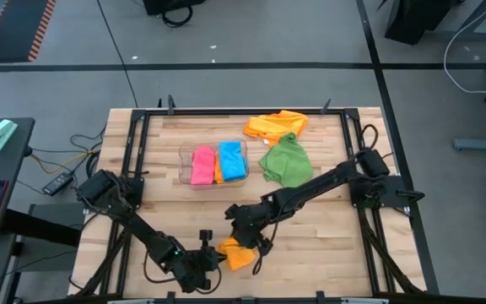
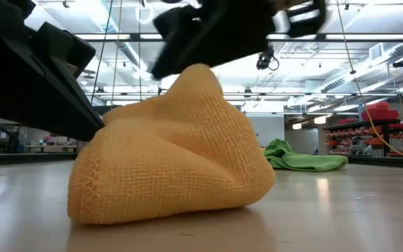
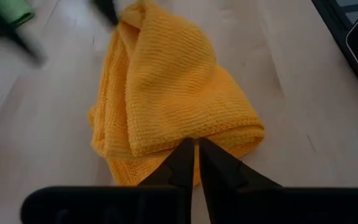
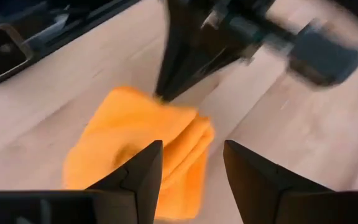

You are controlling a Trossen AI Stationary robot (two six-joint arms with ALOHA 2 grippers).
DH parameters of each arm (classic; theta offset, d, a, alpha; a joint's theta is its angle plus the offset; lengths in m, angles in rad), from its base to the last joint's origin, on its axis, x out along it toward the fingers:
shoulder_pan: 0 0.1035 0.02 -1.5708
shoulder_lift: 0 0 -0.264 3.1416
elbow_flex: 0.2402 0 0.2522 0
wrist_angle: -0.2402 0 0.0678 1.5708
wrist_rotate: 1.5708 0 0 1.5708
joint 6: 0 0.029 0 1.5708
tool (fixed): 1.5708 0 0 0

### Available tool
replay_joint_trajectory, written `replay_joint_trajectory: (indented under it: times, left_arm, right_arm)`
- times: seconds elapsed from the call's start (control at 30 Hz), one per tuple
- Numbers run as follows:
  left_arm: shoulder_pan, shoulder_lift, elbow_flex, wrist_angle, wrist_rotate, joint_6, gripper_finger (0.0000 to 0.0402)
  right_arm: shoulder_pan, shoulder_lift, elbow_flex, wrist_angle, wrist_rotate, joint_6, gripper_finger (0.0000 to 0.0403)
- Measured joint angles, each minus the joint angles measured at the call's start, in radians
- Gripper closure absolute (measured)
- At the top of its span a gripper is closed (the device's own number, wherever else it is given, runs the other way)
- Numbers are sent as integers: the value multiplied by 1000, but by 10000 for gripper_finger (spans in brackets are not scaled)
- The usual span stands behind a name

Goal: Fold microfiber towels
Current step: Put the bottom folded orange microfiber cloth into the transparent bin

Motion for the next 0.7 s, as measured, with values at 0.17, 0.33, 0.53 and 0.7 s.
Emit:
replay_joint_trajectory:
  times: [0.17,0.33,0.53,0.7]
  left_arm:
    - [-4,-1,0,-1,0,0,385]
    - [-2,-1,0,-1,0,0,393]
    - [-1,-1,0,1,0,-19,373]
    - [-5,-1,0,3,4,-17,373]
  right_arm:
    - [46,-36,2,-34,-30,53,224]
    - [105,-36,-5,27,-62,66,224]
    - [112,16,-125,204,-49,66,232]
    - [51,11,-227,400,-35,65,241]
